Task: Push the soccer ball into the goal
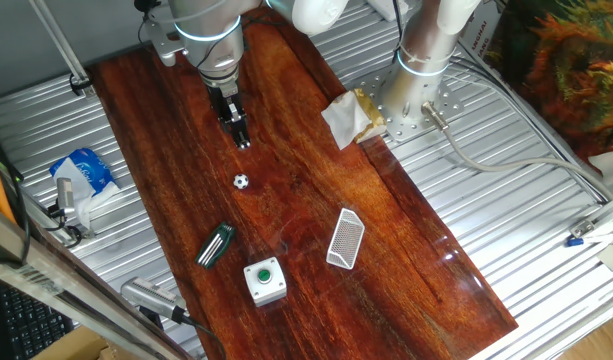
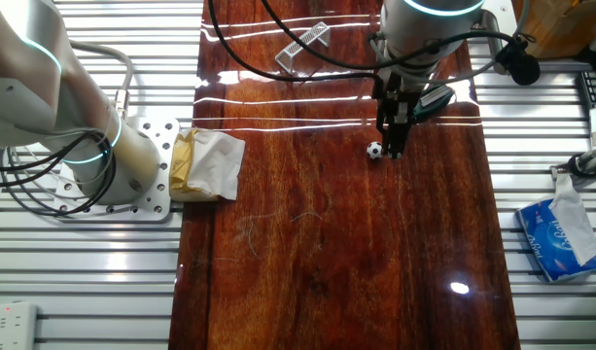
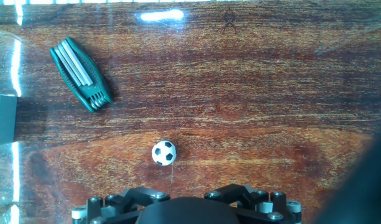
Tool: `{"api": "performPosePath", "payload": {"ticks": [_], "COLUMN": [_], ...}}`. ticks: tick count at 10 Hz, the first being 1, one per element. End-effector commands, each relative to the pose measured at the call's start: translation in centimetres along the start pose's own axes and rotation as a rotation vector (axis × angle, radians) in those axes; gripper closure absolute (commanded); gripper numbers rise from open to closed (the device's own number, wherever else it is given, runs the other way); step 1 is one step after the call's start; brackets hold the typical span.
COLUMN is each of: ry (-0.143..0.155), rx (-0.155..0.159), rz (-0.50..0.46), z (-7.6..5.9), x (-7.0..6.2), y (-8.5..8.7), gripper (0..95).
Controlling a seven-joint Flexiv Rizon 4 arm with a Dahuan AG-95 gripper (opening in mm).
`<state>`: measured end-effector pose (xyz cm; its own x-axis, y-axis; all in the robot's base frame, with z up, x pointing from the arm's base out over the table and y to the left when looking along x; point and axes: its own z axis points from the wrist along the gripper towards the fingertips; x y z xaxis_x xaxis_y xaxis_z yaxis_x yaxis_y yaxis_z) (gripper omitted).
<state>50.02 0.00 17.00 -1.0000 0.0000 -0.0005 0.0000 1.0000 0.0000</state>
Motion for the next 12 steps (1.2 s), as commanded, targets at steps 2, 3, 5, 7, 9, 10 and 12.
{"api": "performPosePath", "payload": {"ticks": [2,3,5,7,9,10,12], "ry": [0.107,0.107,0.111,0.11,0.109,0.11,0.104], "rx": [-0.047,-0.098,-0.07,-0.07,-0.071,-0.069,-0.028], "rz": [-0.28,-0.222,-0.204,-0.194,-0.198,-0.198,-0.205], "z": [-0.13,-0.13,-0.14,-0.13,-0.13,-0.12,0.18], "x": [0.03,0.04,0.05,0.07,0.09,0.09,0.05], "y": [0.01,0.0,0.0,0.0,-0.01,0.0,-0.02], "gripper": [95.0,95.0,95.0,95.0,95.0,95.0,95.0]}}
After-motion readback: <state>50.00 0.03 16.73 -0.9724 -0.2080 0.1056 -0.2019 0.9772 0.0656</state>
